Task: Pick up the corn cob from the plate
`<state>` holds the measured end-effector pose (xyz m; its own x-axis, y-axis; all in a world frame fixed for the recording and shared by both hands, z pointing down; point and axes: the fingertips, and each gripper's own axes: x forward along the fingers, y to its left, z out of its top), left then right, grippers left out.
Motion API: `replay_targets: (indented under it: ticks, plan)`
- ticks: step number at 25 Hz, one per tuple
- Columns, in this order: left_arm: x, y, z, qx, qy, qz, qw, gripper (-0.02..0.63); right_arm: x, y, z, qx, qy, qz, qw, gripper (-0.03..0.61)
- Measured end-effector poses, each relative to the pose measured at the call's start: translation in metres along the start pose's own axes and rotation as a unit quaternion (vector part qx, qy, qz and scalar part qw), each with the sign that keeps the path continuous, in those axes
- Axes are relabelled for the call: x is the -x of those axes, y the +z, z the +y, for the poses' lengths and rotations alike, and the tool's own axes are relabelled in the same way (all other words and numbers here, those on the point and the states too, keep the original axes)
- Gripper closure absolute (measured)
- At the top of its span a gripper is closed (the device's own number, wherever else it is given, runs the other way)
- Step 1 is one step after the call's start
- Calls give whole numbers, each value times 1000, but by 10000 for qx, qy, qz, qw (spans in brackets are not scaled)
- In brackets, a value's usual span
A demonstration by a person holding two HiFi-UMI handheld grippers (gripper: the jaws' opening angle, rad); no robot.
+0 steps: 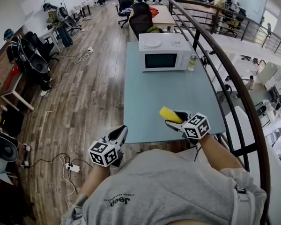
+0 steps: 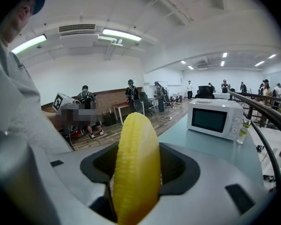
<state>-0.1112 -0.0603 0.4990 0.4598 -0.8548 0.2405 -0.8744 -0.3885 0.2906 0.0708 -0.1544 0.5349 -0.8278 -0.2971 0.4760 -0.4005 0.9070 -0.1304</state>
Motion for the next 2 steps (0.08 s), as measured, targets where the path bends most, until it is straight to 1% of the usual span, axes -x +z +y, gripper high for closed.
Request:
replay_targets:
  ticks: [2]
  plan:
    - [0,1,0,-6,0,5,10000,581,0,1,0,0,-4,2,10000,321]
